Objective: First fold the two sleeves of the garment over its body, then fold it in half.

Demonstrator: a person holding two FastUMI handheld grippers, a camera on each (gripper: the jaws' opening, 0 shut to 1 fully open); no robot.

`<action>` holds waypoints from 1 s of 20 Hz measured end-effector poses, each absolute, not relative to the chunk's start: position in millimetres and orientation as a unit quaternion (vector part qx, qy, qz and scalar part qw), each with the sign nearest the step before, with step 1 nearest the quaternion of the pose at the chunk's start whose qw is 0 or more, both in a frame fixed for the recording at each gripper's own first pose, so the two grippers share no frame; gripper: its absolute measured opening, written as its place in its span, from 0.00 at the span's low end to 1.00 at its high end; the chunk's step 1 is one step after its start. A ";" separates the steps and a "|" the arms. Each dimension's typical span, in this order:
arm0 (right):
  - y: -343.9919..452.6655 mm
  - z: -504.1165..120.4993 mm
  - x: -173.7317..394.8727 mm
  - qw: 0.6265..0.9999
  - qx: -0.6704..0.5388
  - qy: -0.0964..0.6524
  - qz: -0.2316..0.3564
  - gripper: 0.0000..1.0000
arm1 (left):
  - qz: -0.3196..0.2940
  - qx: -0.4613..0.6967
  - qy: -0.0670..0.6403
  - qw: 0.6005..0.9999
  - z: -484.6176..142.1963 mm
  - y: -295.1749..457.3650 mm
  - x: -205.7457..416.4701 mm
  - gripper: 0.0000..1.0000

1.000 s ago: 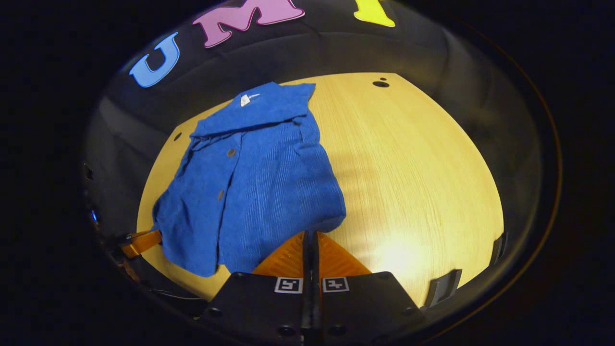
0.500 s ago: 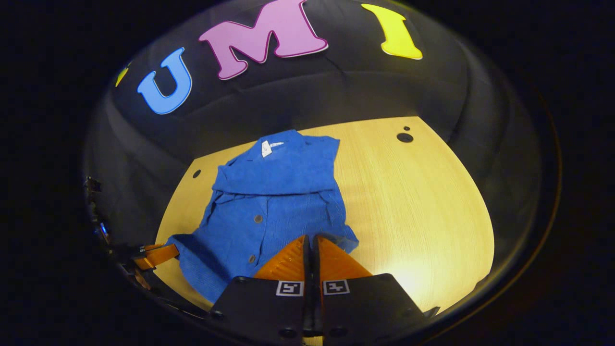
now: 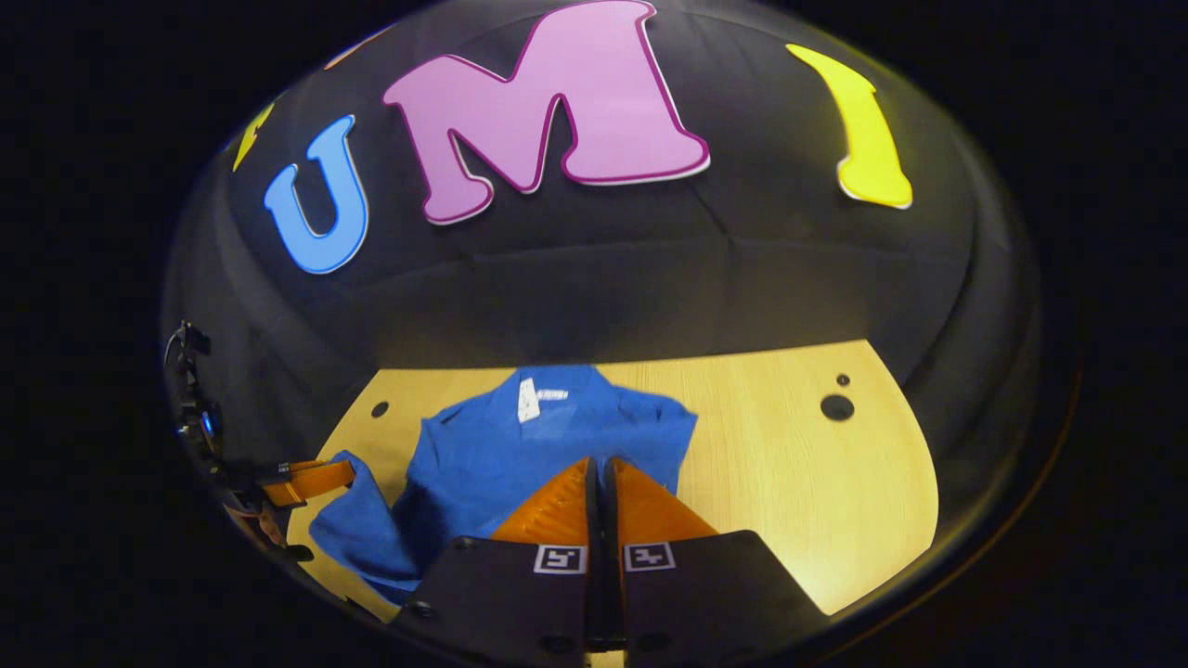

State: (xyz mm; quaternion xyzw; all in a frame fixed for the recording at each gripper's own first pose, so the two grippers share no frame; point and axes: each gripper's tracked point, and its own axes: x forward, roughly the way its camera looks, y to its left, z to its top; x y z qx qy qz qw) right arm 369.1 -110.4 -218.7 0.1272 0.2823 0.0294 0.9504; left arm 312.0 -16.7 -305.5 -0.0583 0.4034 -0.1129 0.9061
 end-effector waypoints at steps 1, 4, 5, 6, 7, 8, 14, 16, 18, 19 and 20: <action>-116.0 -220.4 392.6 0.955 0.139 0.260 0.021 0.00 | -0.107 -0.048 0.386 0.915 -311.2 -13.9 338.4 0.00; -139.6 -254.4 441.0 0.957 0.161 0.239 -0.028 0.00 | -0.098 -0.015 0.316 0.943 -326.3 -4.9 413.2 0.00; -149.2 -270.1 454.8 0.957 0.164 0.235 -0.047 0.00 | -0.092 -0.004 0.301 0.949 -336.7 1.7 434.6 0.00; -157.5 -284.5 467.2 0.957 0.167 0.228 -0.065 0.00 | -0.091 -0.001 0.288 0.953 -347.3 5.3 452.6 0.00; -167.1 -294.6 481.2 0.958 0.169 0.217 -0.086 0.00 | -0.084 0.006 0.277 0.957 -360.5 11.0 467.9 0.00; -175.7 -306.4 493.5 0.958 0.168 0.207 -0.103 0.06 | -0.077 0.013 0.275 0.958 -377.0 15.0 480.0 0.00; -174.2 -350.5 493.3 0.948 0.168 0.248 -0.106 0.97 | -0.036 0.028 0.349 0.936 -426.1 16.4 461.6 0.83; -170.3 -344.0 473.7 0.952 0.131 0.262 -0.093 0.98 | -0.033 0.015 0.326 0.945 -398.9 10.0 452.0 0.83; -163.2 -328.0 453.7 0.958 0.105 0.252 -0.087 0.99 | -0.037 0.008 0.306 0.951 -368.0 2.3 433.0 0.83; -157.7 -321.1 443.8 0.961 0.099 0.245 -0.085 0.98 | -0.042 0.007 0.298 0.954 -353.8 -1.7 421.8 0.83; -152.5 -313.6 432.5 0.962 0.095 0.241 -0.083 0.98 | -0.048 0.007 0.289 0.956 -341.6 -7.1 412.1 0.83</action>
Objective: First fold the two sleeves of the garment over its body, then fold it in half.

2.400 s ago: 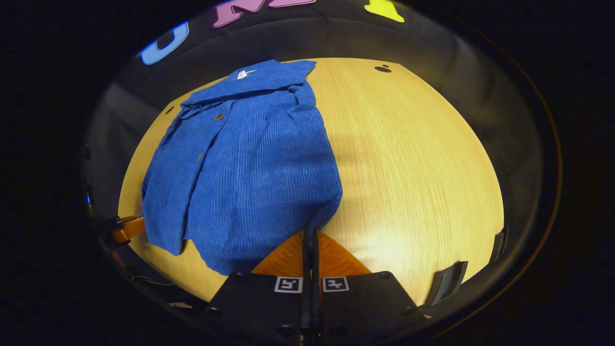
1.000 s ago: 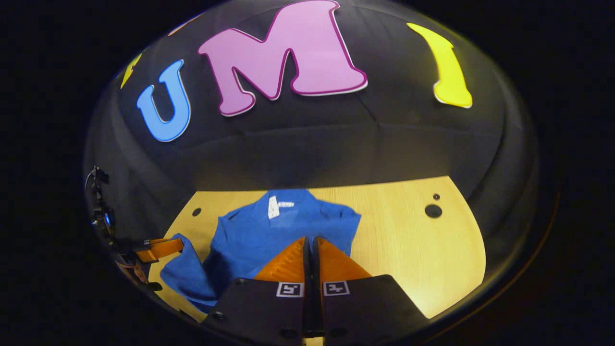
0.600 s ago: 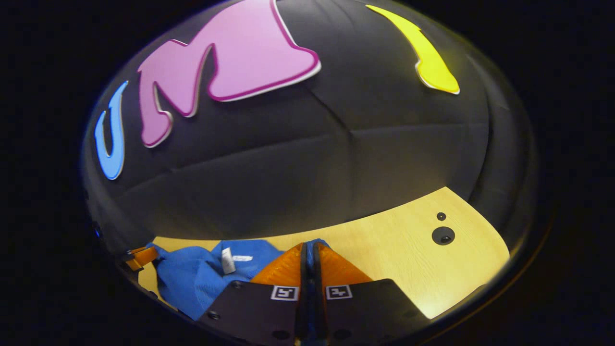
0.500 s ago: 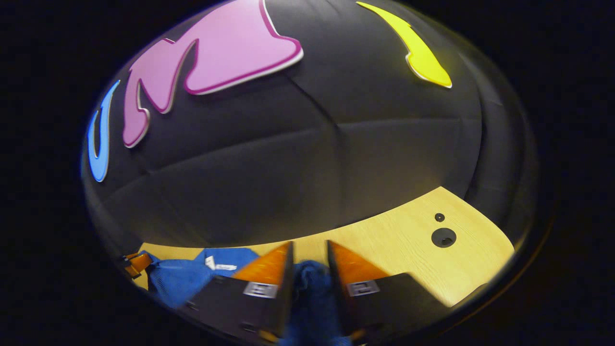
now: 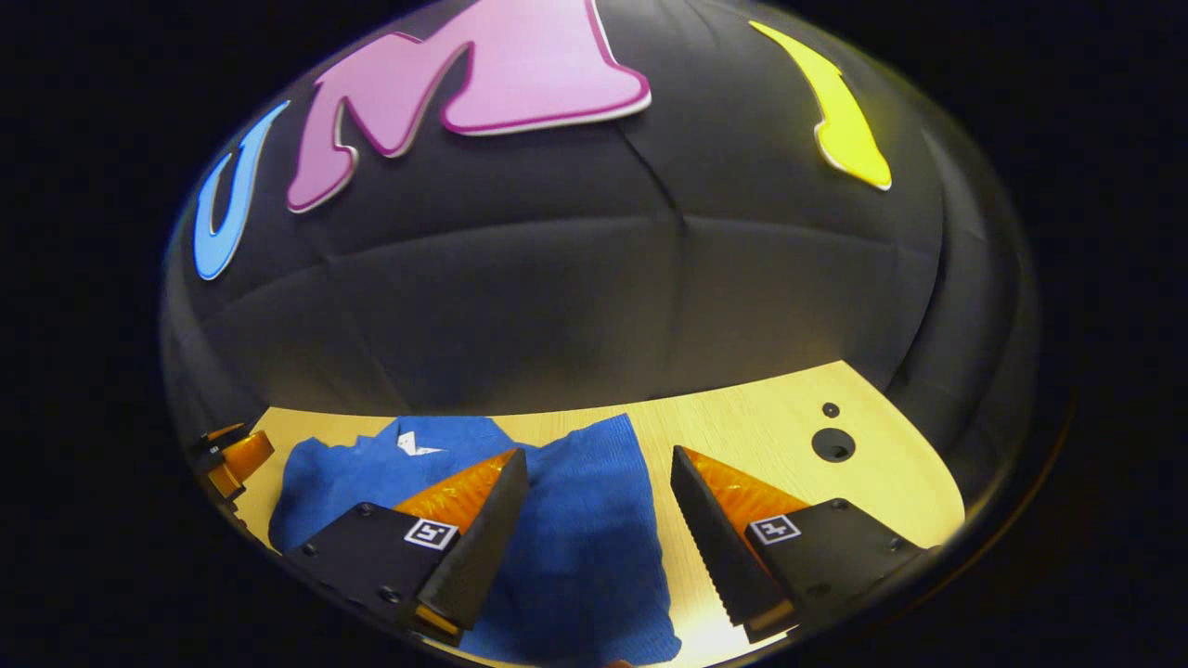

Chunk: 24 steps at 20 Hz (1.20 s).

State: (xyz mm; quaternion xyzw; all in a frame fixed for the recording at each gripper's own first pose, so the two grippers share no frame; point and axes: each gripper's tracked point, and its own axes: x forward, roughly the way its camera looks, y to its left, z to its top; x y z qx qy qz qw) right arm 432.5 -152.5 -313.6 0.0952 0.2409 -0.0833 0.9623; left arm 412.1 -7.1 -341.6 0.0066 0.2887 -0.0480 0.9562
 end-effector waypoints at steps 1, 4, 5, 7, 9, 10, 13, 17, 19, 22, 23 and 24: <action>-149.4 -307.4 423.5 0.963 0.091 0.239 -0.083 0.98 | -0.054 0.004 0.279 0.959 -328.4 -13.2 401.8 0.83; -135.4 -283.3 384.7 0.965 0.077 0.239 -0.077 0.98 | -0.068 -0.005 0.263 0.962 -290.5 -22.1 361.3 0.83; -130.7 -273.4 371.9 0.967 0.071 0.234 -0.075 0.98 | -0.069 -0.005 0.254 0.965 -275.1 -21.9 346.7 0.83; -122.1 -247.2 342.4 0.971 0.063 0.218 -0.075 0.98 | -0.079 0.001 0.238 0.968 -247.4 -23.2 317.3 0.83; -109.7 -219.6 311.4 0.976 0.064 0.196 -0.070 0.98 | -0.083 0.010 0.224 0.971 -222.4 -21.4 283.7 0.83; -104.9 -207.3 293.6 0.978 0.061 0.189 -0.069 0.97 | -0.087 0.015 0.219 0.972 -210.8 -22.0 265.0 0.83; -89.9 -175.1 243.3 0.982 0.048 0.171 -0.064 0.97 | -0.104 0.028 0.166 0.980 -170.6 -29.3 222.4 0.82; -71.5 -140.0 176.7 0.985 0.044 0.156 -0.055 0.97 | -0.116 0.000 0.128 0.985 -114.7 -42.0 142.8 0.80; -59.1 -120.3 146.9 0.989 0.054 0.133 -0.041 0.97 | -0.109 0.004 0.111 0.988 -88.6 -40.3 112.5 0.81; -49.1 -101.7 93.4 0.992 0.040 0.114 -0.026 0.97 | -0.105 0.005 0.101 0.989 -66.0 -41.7 62.8 0.81; -44.5 -97.2 75.5 0.993 0.036 0.109 -0.020 0.97 | -0.105 0.003 0.098 0.990 -59.3 -43.1 45.4 0.81; -40.5 -91.3 57.8 0.994 0.036 0.101 -0.013 0.97 | -0.100 0.001 0.095 0.990 -54.8 -41.5 27.8 0.80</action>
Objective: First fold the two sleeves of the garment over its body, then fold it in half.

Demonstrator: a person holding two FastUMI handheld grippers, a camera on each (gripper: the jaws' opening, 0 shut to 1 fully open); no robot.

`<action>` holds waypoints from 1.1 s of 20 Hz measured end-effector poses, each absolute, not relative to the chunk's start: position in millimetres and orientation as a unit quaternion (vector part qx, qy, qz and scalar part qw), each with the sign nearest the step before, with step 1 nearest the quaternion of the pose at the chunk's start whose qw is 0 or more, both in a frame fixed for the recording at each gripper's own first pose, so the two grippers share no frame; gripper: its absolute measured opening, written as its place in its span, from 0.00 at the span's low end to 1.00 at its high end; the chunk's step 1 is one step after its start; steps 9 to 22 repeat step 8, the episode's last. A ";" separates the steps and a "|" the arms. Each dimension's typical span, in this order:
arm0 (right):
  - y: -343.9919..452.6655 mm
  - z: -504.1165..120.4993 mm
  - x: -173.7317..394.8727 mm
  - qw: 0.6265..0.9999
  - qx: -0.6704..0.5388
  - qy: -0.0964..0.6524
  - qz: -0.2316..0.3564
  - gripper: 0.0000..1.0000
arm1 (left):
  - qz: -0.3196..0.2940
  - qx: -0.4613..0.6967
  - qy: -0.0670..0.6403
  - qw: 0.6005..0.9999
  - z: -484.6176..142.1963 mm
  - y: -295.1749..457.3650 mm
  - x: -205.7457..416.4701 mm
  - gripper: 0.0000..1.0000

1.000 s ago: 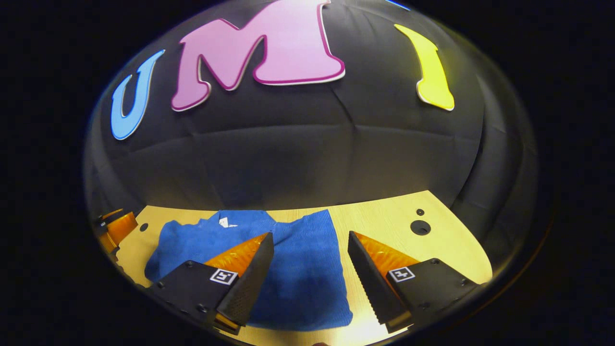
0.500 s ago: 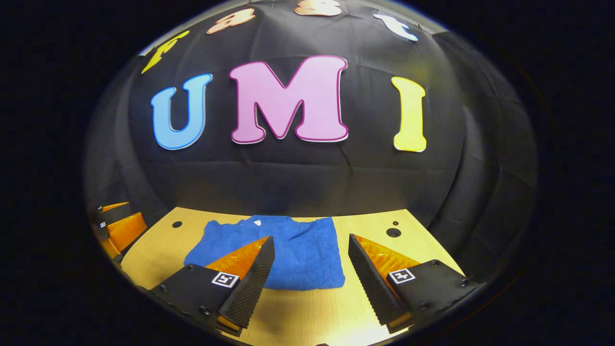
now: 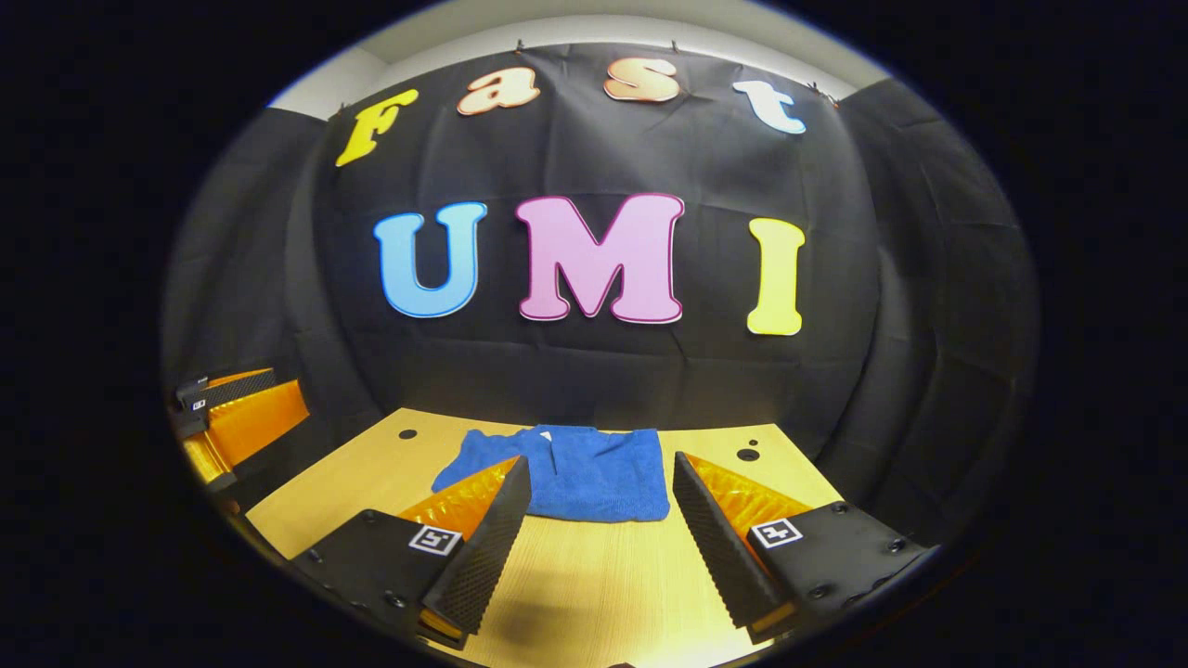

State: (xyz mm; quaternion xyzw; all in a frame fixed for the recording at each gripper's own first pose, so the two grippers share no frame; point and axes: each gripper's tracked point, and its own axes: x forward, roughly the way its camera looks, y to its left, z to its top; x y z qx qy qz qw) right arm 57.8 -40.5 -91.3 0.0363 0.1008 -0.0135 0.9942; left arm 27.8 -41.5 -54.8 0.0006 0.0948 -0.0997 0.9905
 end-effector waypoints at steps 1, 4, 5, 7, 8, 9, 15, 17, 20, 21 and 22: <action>-36.4 -84.1 39.8 0.995 0.039 0.090 -0.008 0.97 | -0.090 -0.001 0.093 0.992 -51.1 -39.7 11.2 0.82; -26.7 -68.4 -7.6 0.998 0.029 0.044 0.015 0.97 | -0.083 -0.002 0.088 0.993 -53.5 -40.8 -33.6 0.82; -25.4 -72.0 -23.0 0.999 0.028 0.044 0.016 0.97 | -0.088 -0.005 0.084 0.993 -54.1 -43.8 -45.8 0.81; -22.0 -83.1 -48.4 0.998 0.028 0.057 0.021 0.90 | -0.085 -0.026 0.081 0.993 -62.7 -44.7 -68.8 0.82; -21.2 -86.2 -56.8 0.998 0.028 0.058 0.022 0.90 | -0.084 -0.036 0.075 0.993 -64.4 -45.7 -75.7 0.82; -21.2 -86.2 -56.8 0.998 0.028 0.058 0.022 0.90 | -0.084 -0.036 0.075 0.993 -64.4 -45.7 -75.7 0.82; -21.2 -86.2 -56.8 0.998 0.028 0.058 0.022 0.90 | -0.084 -0.036 0.075 0.993 -64.4 -45.7 -75.7 0.82; -21.2 -86.2 -56.8 0.998 0.028 0.058 0.022 0.90 | -0.084 -0.036 0.075 0.993 -64.4 -45.7 -75.7 0.82; -21.2 -86.2 -56.8 0.998 0.028 0.058 0.022 0.90 | -0.084 -0.036 0.075 0.993 -64.4 -45.7 -75.7 0.82; -21.2 -86.2 -56.8 0.998 0.028 0.058 0.022 0.90 | -0.084 -0.036 0.075 0.993 -64.4 -45.7 -75.7 0.82; -21.2 -86.2 -56.8 0.998 0.028 0.058 0.022 0.90 | -0.084 -0.036 0.075 0.993 -64.4 -45.7 -75.7 0.82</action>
